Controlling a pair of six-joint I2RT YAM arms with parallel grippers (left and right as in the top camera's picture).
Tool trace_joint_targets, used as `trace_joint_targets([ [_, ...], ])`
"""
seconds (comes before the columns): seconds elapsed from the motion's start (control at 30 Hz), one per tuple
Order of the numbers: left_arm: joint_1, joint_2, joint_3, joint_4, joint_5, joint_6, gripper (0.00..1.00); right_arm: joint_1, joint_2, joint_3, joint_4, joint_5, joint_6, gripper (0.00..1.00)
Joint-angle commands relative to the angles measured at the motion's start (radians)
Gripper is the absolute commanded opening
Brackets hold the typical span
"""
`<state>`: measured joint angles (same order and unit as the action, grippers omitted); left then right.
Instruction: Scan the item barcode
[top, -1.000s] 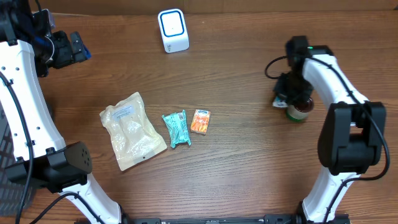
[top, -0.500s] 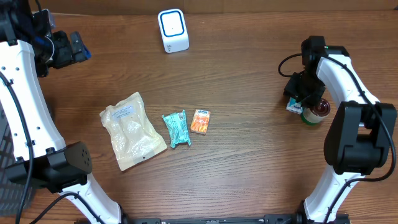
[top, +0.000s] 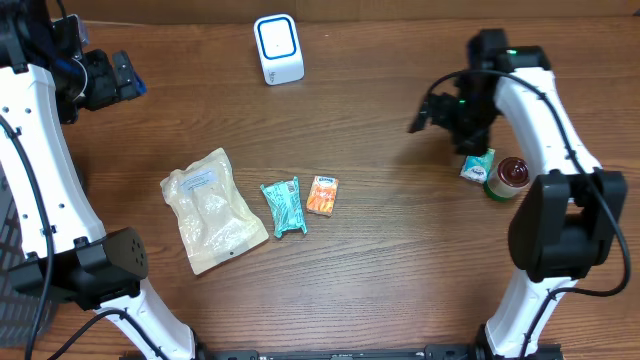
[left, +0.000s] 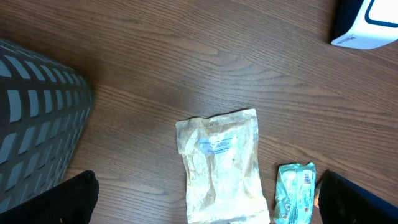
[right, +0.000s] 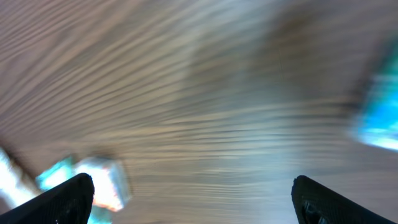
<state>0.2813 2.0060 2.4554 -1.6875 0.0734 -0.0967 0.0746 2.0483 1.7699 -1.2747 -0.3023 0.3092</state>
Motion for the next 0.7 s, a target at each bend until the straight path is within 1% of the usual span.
trace_joint_targets([
  [0.0,-0.007,0.002,0.000,-0.002,-0.003,0.014,0.99,0.084,-0.014,-0.019,0.036,-0.129,-0.032,1.00],
  [0.17,-0.007,0.002,0.000,-0.002,-0.003,0.014,1.00,0.225,0.001,-0.063,0.116,-0.126,0.013,1.00],
  [0.2,-0.007,0.002,0.000,-0.002,-0.003,0.014,1.00,0.257,0.008,-0.069,0.131,-0.126,0.034,0.96],
  [0.27,-0.007,0.002,0.000,-0.002,-0.003,0.014,1.00,0.315,0.024,-0.077,0.158,-0.126,0.057,0.81],
  [0.33,-0.007,0.002,0.000,-0.002,-0.003,0.014,0.99,0.366,0.037,-0.089,0.186,-0.126,0.072,0.63],
  [0.5,-0.007,0.002,0.000,-0.002,-0.003,0.014,1.00,0.487,0.042,-0.146,0.288,-0.124,0.159,0.46],
  [0.57,-0.007,0.002,0.000,-0.002,-0.003,0.014,1.00,0.524,0.042,-0.157,0.310,-0.110,0.182,0.40],
  [0.67,-0.007,0.002,0.000,-0.002,-0.003,0.014,0.99,0.575,0.042,-0.168,0.313,-0.063,0.239,0.29],
])
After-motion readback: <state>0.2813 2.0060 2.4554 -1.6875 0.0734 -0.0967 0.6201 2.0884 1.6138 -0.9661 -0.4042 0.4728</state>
